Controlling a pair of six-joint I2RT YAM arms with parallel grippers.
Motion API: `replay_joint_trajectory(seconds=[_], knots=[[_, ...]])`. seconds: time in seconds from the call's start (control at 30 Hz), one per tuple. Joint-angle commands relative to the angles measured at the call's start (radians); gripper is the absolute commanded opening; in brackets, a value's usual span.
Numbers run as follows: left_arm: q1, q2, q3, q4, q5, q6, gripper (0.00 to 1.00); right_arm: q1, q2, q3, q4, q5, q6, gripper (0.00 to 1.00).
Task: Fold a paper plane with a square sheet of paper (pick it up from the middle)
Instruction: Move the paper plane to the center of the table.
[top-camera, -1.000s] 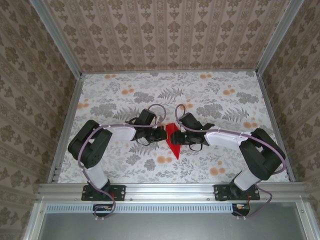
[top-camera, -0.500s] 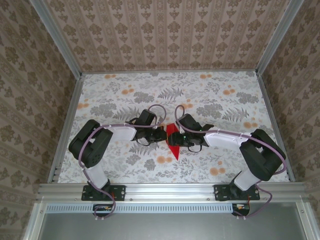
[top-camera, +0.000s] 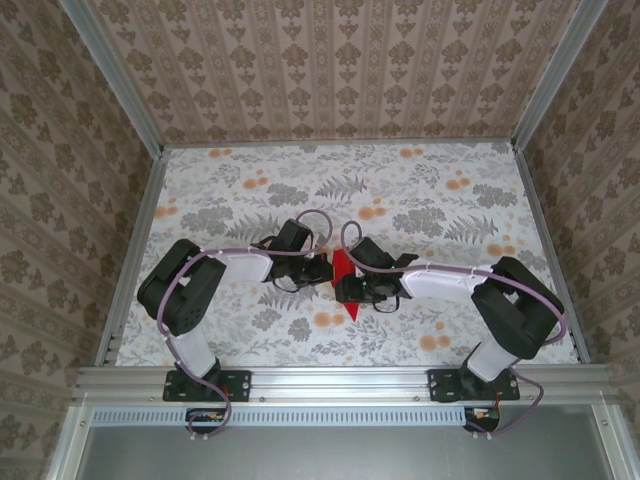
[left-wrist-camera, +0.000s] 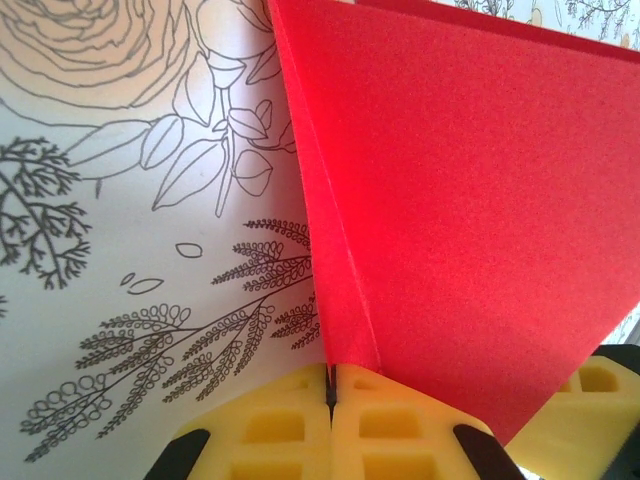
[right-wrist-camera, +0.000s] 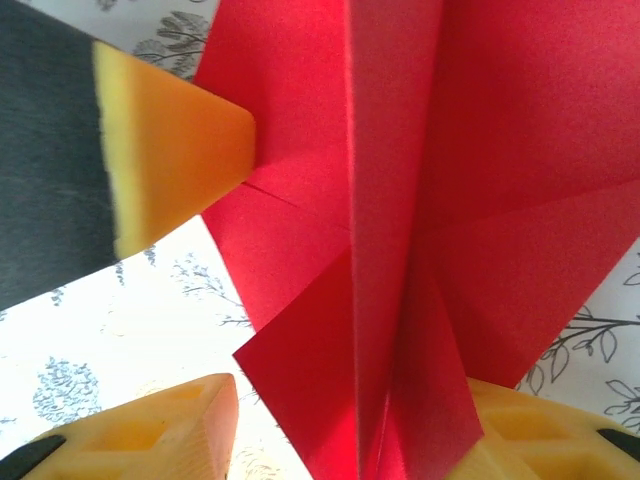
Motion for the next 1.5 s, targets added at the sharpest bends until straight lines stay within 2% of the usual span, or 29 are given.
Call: replay_joint_trajectory(seconds=[0.0,0.23,0.3,0.37,0.5,0.57,0.7,0.77,0.97,1.27,1.47], knots=[[0.008,-0.022,-0.017,0.000,0.017,0.015,0.00,0.009,0.031,0.037,-0.040,0.044,0.004,0.51],[0.009,-0.026,-0.018,-0.009,0.011,0.014,0.00,0.010,0.053,0.072,-0.062,0.085,0.015,0.40],[0.009,-0.030,-0.018,-0.015,0.008,0.017,0.01,0.010,0.050,0.073,-0.069,0.099,0.020,0.31],[0.010,-0.041,-0.013,-0.037,0.004,0.004,0.07,0.011,0.051,0.081,-0.084,0.116,0.023,0.18],[0.009,-0.107,0.010,-0.106,-0.013,-0.012,0.26,0.008,0.045,0.089,-0.118,0.154,-0.002,0.06],[0.012,-0.155,0.028,-0.177,-0.059,-0.009,0.36,0.009,0.027,0.096,-0.161,0.189,-0.024,0.05],[0.037,-0.237,0.027,-0.286,-0.149,-0.018,0.46,0.007,-0.025,0.111,-0.260,0.283,-0.070,0.05],[0.057,-0.280,0.019,-0.340,-0.213,-0.030,0.48,0.007,-0.046,0.112,-0.299,0.327,-0.085,0.06],[0.085,-0.375,-0.009,-0.461,-0.402,-0.032,0.63,0.006,-0.017,0.109,-0.288,0.366,-0.098,0.10],[0.096,-0.416,-0.031,-0.502,-0.463,-0.020,0.81,0.007,0.041,0.088,-0.172,0.385,-0.076,0.17],[0.096,-0.415,-0.034,-0.501,-0.468,-0.015,0.88,0.009,0.043,0.041,-0.104,0.392,-0.071,0.22]])
